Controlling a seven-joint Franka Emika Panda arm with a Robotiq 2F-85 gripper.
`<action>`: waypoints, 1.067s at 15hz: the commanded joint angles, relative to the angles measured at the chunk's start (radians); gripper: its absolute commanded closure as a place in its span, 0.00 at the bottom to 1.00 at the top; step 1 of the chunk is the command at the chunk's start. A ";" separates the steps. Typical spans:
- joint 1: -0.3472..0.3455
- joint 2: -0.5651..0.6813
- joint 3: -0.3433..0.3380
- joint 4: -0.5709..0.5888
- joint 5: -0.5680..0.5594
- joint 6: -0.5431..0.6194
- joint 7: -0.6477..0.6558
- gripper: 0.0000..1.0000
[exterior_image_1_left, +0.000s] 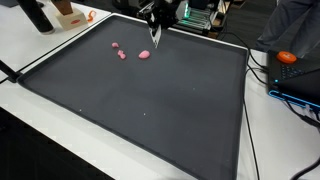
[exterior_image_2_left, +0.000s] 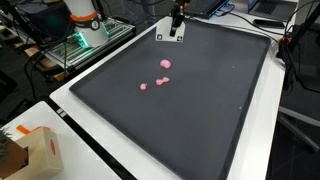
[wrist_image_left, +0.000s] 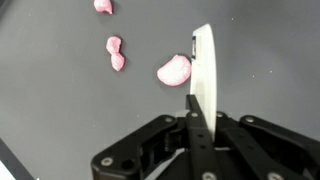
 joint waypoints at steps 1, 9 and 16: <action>0.036 0.098 0.010 0.092 -0.068 -0.096 -0.021 0.99; 0.084 0.251 0.006 0.233 -0.132 -0.217 -0.050 0.99; 0.103 0.359 0.001 0.365 -0.143 -0.342 -0.114 0.99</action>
